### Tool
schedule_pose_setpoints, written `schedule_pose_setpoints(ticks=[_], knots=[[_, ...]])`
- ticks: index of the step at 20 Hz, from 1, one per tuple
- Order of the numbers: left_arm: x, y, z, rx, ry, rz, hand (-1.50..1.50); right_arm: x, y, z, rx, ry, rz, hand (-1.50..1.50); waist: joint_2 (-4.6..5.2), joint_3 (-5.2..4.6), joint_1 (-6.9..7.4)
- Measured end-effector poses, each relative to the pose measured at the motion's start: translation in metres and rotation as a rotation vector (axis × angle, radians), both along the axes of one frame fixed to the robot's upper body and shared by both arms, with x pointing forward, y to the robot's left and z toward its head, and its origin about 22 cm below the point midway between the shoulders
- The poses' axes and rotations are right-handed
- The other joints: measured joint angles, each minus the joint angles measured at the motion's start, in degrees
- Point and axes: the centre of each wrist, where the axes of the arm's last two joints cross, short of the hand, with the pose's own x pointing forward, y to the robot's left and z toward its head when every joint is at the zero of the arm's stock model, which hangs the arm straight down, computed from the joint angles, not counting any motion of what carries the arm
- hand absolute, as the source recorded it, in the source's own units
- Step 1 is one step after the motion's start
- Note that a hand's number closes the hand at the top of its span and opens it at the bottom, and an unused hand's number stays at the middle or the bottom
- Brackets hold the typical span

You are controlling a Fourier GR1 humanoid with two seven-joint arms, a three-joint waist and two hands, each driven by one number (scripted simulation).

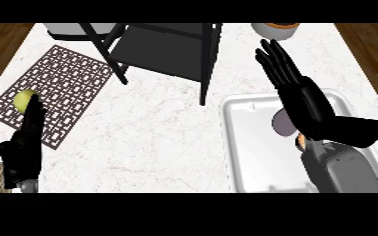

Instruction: Pick the cupcake from the tray and place it in the tiered shelf

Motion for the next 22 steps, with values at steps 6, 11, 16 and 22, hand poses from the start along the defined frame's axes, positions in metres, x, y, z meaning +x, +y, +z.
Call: schedule_pose_setpoints(ticks=[6,11,16,22], knots=[[-0.013,-0.003,-0.02,-0.137,0.155,0.02,0.0,-0.021,-0.096,-0.005,-0.137,0.007,-0.501,1.5,0.55,-0.35,-5.17],[-0.018,-0.011,-0.029,-0.275,0.244,-0.013,0.0,-0.072,-0.188,-0.052,-0.316,0.302,-0.975,-1.5,1.32,-0.42,-7.76],[-0.006,-0.015,-0.025,-0.347,0.297,-0.105,0.0,-0.148,-0.224,-0.065,-0.33,0.363,-1.139,-1.5,0.96,-0.2,-4.14],[0.01,-0.023,-0.018,-0.373,0.349,-0.168,0.0,-0.199,-0.216,-0.038,-0.373,0.409,-1.031,-1.5,1.05,-0.24,-1.35]])
